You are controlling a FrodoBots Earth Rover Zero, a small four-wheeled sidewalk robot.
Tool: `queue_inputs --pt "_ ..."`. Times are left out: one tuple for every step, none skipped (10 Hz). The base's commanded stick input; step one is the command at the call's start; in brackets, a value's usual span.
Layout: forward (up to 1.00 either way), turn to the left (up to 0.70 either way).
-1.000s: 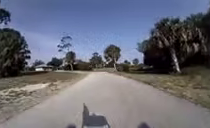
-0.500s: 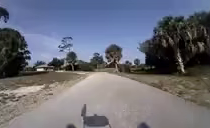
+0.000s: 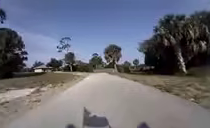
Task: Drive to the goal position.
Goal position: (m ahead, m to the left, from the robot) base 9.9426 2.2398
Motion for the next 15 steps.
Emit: queue_inputs --pt "1.0 0.03" --pt "1.0 0.03" --pt "1.0 0.03" --pt "1.0 0.04" --pt "1.0 0.04" --pt "1.0 0.03" --pt "1.0 0.03" --pt "1.0 0.05" --pt "1.0 0.13" --pt "1.0 0.22" --pt "1.0 0.31" --pt "1.0 0.4" --pt "1.0 0.28" --pt "1.0 0.18" --pt "1.0 0.07"
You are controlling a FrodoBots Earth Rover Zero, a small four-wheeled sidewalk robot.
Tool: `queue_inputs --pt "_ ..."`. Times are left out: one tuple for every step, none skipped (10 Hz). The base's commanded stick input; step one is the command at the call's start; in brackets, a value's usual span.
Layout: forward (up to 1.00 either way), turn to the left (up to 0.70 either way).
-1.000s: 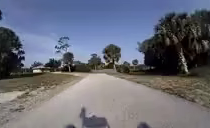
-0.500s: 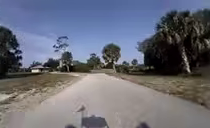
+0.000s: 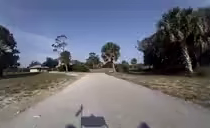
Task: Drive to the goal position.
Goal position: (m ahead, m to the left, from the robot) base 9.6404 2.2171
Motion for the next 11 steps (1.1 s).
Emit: queue_inputs --pt "1.0 0.03" --pt "1.0 0.03" --pt "1.0 0.03" --pt "1.0 0.14" --pt "1.0 0.28" --pt "1.0 0.4" --pt "1.0 0.4" --pt "1.0 0.05" --pt "1.0 0.02" --pt "1.0 0.02" --pt "1.0 0.02"
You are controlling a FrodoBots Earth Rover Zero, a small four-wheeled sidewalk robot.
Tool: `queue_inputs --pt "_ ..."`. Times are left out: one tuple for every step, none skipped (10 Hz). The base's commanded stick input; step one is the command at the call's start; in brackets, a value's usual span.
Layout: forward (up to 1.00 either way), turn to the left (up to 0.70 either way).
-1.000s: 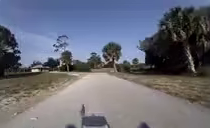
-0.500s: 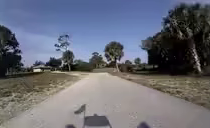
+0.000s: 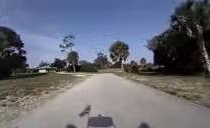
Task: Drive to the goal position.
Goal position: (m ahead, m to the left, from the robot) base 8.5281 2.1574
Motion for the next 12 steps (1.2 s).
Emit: queue_inputs --pt "1.0 0.02" --pt "1.0 0.02" --pt "1.0 0.02" --pt "1.0 0.02" --pt "1.0 0.02" --pt "1.0 0.02" --pt "1.0 0.03" --pt "1.0 0.02" --pt "1.0 0.02" --pt "1.0 0.02" --pt "1.0 0.02" --pt "1.0 0.03"
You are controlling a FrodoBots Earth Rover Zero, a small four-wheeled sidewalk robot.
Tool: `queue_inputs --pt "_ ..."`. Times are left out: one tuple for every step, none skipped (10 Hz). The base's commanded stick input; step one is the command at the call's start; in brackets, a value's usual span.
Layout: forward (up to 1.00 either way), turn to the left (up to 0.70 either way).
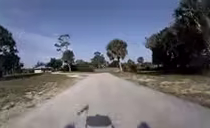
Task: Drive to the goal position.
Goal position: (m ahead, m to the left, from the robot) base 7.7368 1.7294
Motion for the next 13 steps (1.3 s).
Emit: queue_inputs --pt "1.0 0.03" --pt "1.0 0.12" --pt "1.0 0.35" --pt "1.0 0.4" --pt "1.0 0.33" --pt "1.0 0.07" --pt "1.0 0.04" --pt "1.0 0.03" --pt "1.0 0.03" --pt "1.0 0.03" --pt "1.0 0.03" --pt "1.0 0.03" --pt "1.0 0.03"
